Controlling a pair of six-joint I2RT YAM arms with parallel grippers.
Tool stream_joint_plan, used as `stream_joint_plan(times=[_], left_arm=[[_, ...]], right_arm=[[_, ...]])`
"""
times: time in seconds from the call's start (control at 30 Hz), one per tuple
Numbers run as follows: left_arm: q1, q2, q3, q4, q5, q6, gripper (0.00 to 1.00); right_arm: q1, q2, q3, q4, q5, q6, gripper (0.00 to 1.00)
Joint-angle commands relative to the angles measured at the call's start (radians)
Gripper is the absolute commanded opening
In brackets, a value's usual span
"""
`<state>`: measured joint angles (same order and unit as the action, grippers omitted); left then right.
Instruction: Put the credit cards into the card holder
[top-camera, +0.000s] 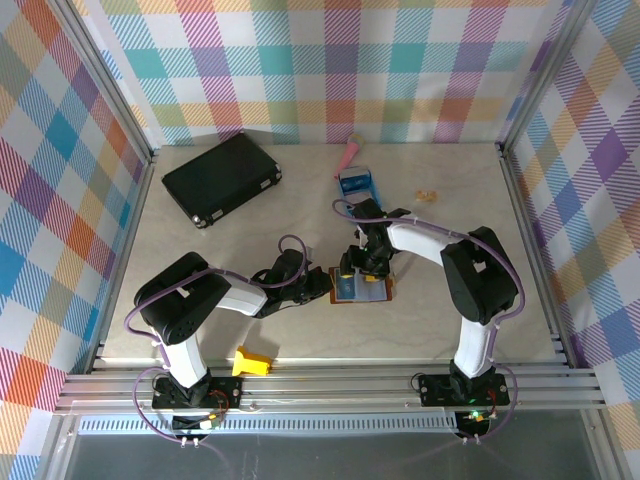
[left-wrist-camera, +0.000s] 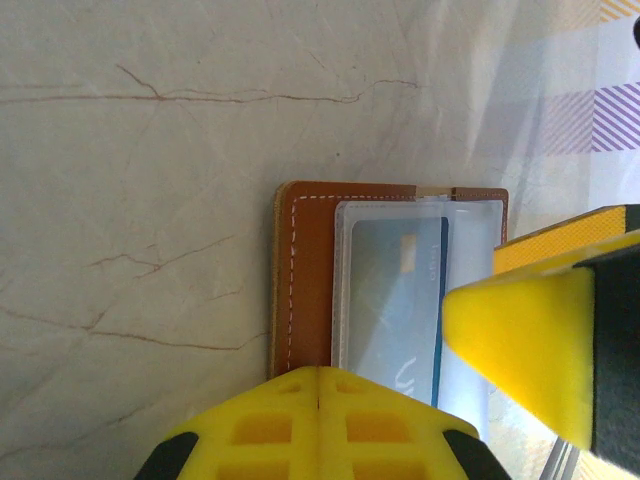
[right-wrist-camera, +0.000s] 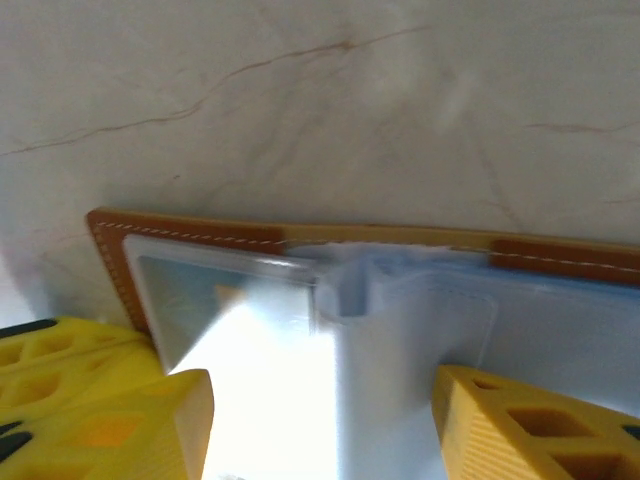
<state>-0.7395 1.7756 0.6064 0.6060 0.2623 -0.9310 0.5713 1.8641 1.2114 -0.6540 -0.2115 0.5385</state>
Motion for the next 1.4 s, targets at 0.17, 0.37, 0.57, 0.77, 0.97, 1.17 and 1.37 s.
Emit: stream_joint_plan(times=[0.17, 0.37, 0.57, 0.77, 0.97, 1.17, 1.37], left_arm=[[-0.020, -0.005, -0.030, -0.058, -0.014, -0.007, 0.00], [-0.021, -0.009, -0.028, -0.060, -0.020, -0.008, 0.00], [-0.021, -0.012, -0.027, -0.062, -0.018, -0.004, 0.00], [-0.021, -0.046, -0.027, -0.085, -0.027, 0.020, 0.00], [-0.021, -0.083, -0.016, -0.119, -0.035, 0.053, 0.01], [-0.020, -0.102, -0.010, -0.148, -0.041, 0.066, 0.03], [-0.021, -0.143, -0.046, -0.108, -0.027, 0.062, 0.03]], right_arm=[[0.007, -0.052, -0.034, 0.057, -0.150, 0.039, 0.54], [0.009, -0.074, -0.041, 0.066, -0.154, 0.049, 0.53], [0.009, -0.070, -0.042, 0.074, -0.169, 0.054, 0.53], [0.010, -0.074, -0.040, 0.067, -0.160, 0.053, 0.53], [0.009, -0.072, -0.045, 0.070, -0.161, 0.061, 0.53], [0.009, -0.087, -0.047, 0.070, -0.153, 0.058, 0.52], [0.009, -0.094, -0.035, 0.056, -0.143, 0.051, 0.52]])
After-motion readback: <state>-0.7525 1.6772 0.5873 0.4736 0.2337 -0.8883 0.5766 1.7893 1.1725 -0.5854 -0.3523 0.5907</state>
